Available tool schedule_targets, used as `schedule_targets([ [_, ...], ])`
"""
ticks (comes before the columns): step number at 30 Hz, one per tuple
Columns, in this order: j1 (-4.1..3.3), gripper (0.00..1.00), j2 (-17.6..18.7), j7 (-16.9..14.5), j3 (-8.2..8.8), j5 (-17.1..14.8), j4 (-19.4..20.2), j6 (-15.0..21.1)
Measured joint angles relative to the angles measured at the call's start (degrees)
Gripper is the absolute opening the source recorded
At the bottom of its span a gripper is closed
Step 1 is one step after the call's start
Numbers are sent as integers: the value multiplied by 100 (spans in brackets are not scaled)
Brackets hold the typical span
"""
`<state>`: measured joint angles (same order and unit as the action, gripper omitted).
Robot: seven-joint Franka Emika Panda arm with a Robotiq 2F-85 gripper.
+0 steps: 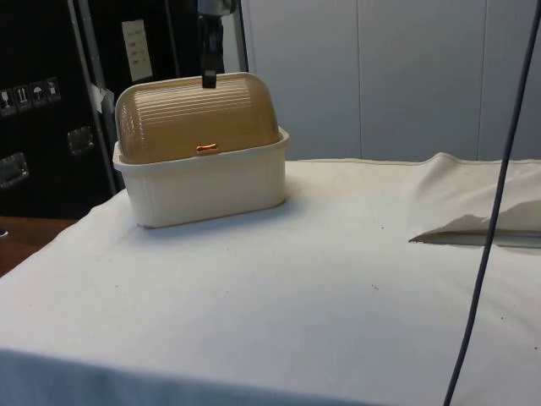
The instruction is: Open the lid, then close it.
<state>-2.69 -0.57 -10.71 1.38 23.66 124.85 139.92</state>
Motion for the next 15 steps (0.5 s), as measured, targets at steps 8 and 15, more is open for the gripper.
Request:
schedule_targets([
  [8,-29,0,0,567,-149,642,92,6],
  [15,-63,0,11,997,-269,1089,160,0],
])
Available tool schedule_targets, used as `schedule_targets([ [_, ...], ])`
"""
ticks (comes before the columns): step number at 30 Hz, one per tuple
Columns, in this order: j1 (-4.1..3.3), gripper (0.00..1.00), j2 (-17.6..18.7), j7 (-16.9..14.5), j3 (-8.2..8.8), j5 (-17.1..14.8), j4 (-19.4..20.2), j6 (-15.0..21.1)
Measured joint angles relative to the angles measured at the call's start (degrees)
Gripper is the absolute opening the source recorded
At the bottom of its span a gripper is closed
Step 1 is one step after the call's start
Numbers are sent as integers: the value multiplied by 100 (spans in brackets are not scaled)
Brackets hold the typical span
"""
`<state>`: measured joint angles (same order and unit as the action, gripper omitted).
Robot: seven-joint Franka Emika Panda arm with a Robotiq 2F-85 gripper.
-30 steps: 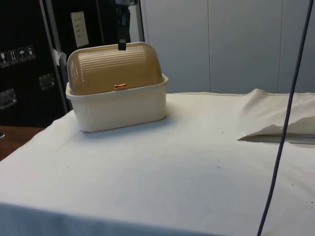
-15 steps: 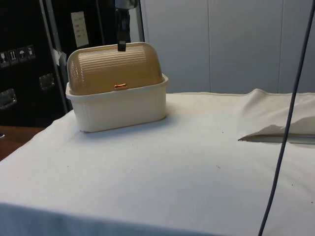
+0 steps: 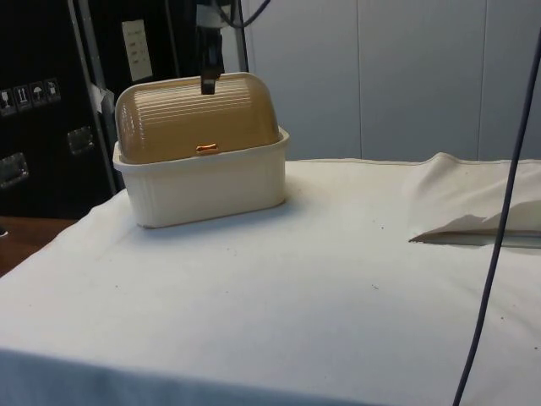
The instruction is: Open the lid, then close it.
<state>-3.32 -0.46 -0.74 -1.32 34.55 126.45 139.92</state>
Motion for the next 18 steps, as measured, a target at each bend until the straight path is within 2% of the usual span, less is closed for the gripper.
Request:
schedule_targets([
  [7,-29,0,97,579,-178,561,17,-17],
  [17,-57,0,223,1152,-344,1117,11,-52],
  [18,-63,0,258,1278,-378,1249,11,-63],
])
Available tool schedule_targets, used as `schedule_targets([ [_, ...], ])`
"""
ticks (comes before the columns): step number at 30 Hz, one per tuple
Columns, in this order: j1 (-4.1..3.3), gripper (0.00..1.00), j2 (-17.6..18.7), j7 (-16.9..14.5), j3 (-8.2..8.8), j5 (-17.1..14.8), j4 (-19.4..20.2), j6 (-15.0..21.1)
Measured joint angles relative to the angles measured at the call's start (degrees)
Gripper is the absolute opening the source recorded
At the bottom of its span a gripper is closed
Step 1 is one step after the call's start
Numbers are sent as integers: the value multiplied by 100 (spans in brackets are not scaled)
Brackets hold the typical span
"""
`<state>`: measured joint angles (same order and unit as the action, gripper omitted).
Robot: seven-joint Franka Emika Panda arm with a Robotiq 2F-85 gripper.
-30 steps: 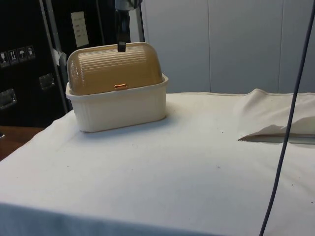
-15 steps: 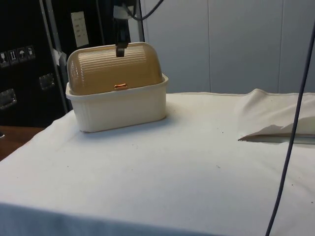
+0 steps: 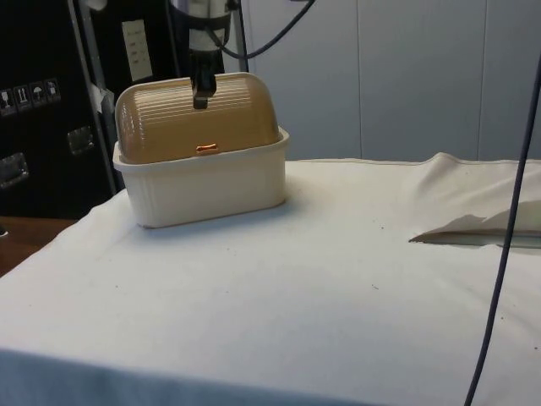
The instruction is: Open the lid, then close it.
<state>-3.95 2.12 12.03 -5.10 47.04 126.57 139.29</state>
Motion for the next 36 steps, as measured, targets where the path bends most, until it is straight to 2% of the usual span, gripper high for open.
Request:
schedule_targets([
  [6,-11,0,97,418,-149,418,-17,-132],
  [22,-29,0,235,1175,-407,1197,11,-619],
  [24,-29,0,235,1175,-407,1197,11,-619],
  [29,-34,0,350,1484,-464,1404,23,-693],
  [36,-34,0,327,1530,-470,1409,69,-716],
])
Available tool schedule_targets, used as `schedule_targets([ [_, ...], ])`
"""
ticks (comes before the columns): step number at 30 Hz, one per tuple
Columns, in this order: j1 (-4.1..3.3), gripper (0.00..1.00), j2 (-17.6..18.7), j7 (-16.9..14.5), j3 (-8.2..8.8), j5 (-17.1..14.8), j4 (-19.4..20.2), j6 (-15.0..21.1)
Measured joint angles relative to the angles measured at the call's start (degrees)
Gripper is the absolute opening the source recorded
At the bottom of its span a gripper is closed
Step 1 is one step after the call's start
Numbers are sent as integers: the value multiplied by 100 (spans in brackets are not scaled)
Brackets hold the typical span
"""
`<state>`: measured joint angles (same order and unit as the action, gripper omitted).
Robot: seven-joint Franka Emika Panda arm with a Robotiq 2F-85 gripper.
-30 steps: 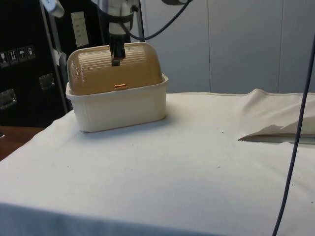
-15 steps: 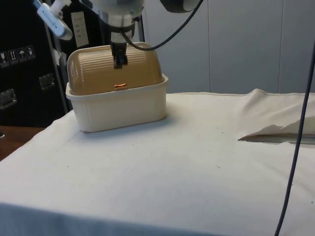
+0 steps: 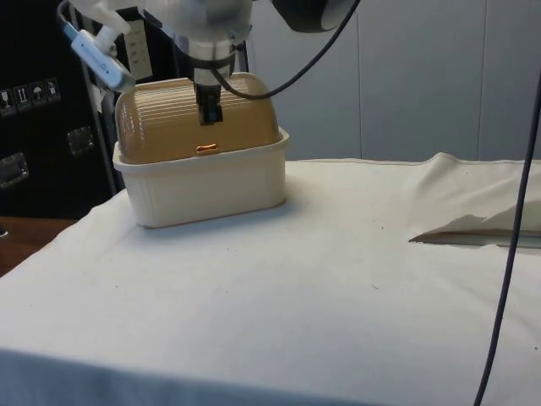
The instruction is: Open the lid, then close it.
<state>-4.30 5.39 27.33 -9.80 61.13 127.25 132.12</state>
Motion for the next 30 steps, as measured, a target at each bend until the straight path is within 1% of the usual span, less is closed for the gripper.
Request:
schedule_targets([
  [2,-6,0,6,103,-6,40,57,6],
  [4,-6,0,34,258,-11,160,92,11],
  [5,-6,0,34,258,-11,160,92,11],
  [8,-6,0,115,487,-11,355,92,17],
  [9,-6,0,166,636,-6,481,92,17],
  [13,-6,0,246,922,-6,722,92,6],
  [14,-6,0,246,922,-6,722,92,6],
  [15,-6,0,264,985,-6,773,92,6],
  [16,-6,0,304,1123,-6,888,92,6],
  [19,-6,0,378,1329,-6,1043,92,-11],
  [20,-6,0,378,1329,-6,1043,92,-11],
  [22,-6,0,430,1478,-6,1152,92,-23],
  [23,-6,0,430,1478,-6,1152,92,-23],
  [24,-6,0,481,1621,-6,1255,92,-34],
  [29,-6,0,590,1971,-6,1524,92,-57],
  [30,-6,0,636,2103,-6,1633,92,-63],
])
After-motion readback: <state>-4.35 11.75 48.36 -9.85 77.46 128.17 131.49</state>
